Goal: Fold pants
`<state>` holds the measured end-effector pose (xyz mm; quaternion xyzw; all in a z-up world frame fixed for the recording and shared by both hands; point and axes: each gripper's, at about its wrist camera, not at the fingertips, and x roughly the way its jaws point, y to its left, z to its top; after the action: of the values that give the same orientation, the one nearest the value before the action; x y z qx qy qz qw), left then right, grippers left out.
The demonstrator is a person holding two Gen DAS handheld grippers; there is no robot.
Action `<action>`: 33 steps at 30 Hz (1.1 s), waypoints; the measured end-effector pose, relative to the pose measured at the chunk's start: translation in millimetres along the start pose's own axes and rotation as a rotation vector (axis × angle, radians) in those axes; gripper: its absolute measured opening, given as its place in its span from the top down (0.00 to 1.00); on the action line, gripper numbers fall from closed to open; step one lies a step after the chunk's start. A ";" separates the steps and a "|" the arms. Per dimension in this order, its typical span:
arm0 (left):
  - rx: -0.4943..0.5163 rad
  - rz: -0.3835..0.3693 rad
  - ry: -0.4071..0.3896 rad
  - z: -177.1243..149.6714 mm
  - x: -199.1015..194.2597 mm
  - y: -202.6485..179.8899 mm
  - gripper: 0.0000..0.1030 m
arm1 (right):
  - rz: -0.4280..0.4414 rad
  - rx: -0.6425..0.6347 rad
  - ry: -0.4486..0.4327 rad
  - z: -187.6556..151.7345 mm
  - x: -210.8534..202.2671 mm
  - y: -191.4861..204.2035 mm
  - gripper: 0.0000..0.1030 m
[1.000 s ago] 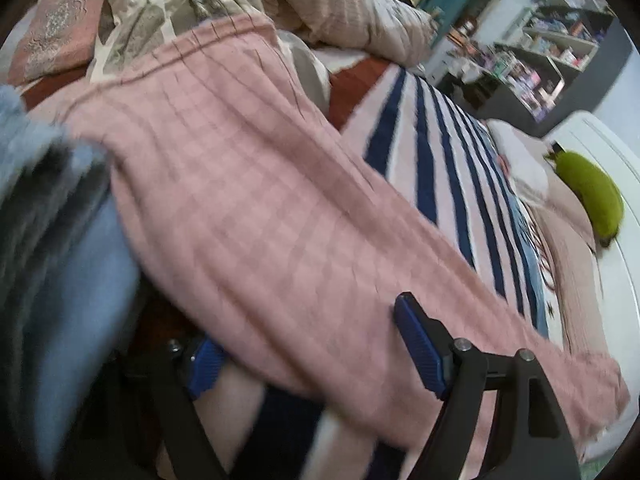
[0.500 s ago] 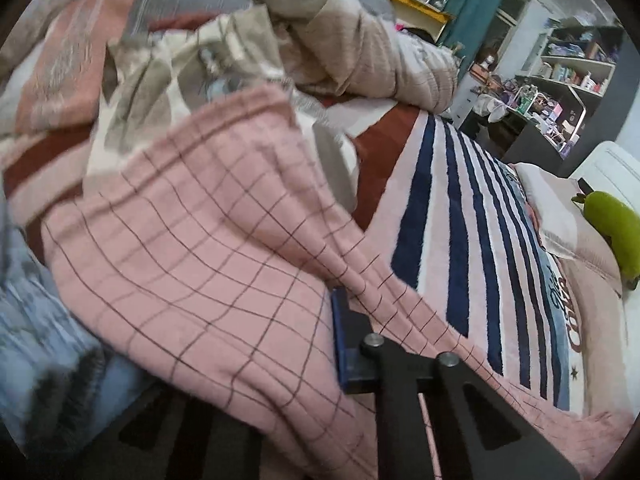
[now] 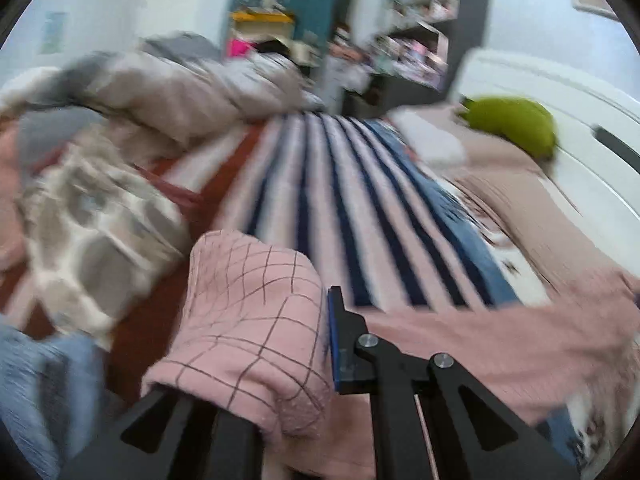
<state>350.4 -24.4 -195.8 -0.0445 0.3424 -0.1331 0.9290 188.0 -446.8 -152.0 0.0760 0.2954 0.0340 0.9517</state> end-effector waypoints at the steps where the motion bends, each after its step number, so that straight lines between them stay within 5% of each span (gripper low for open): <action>1: 0.020 -0.040 0.039 -7.4 7.5 -9.0 0.94 | 0.002 0.004 -0.002 -1.3 -1.5 -1.1 0.37; 6: 0.073 -0.083 0.180 -42.4 40.4 -38.0 0.94 | 0.020 0.025 0.006 -9.8 -7.3 -6.8 0.37; 10: 0.041 -0.086 0.213 -57.1 45.5 -36.5 0.92 | 0.024 0.033 0.017 -14.0 -9.3 -8.5 0.37; 13: 0.044 -0.124 0.215 -55.9 34.3 -37.8 0.64 | 0.035 0.028 0.029 -15.4 -7.0 -2.7 0.37; 15: 0.040 -0.150 0.183 -55.3 17.2 -41.7 0.35 | 0.049 0.017 0.034 -16.4 -3.5 4.6 0.37; 19: 0.015 -0.167 0.130 -54.1 -24.8 -26.2 0.34 | 0.097 0.007 0.048 -17.7 5.5 28.0 0.37; 25: -0.059 -0.060 0.080 -56.7 -62.5 25.0 0.34 | 0.184 -0.058 0.127 -26.1 39.2 89.9 0.36; 33: -0.144 -0.088 0.043 -57.5 -63.2 73.4 0.34 | 0.311 -0.225 0.200 -40.5 106.5 205.2 0.32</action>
<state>282.9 64.2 -212.9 -0.1233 0.3685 -0.1495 0.9092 248.6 -227.7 -210.4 0.0103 0.3677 0.2204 0.9034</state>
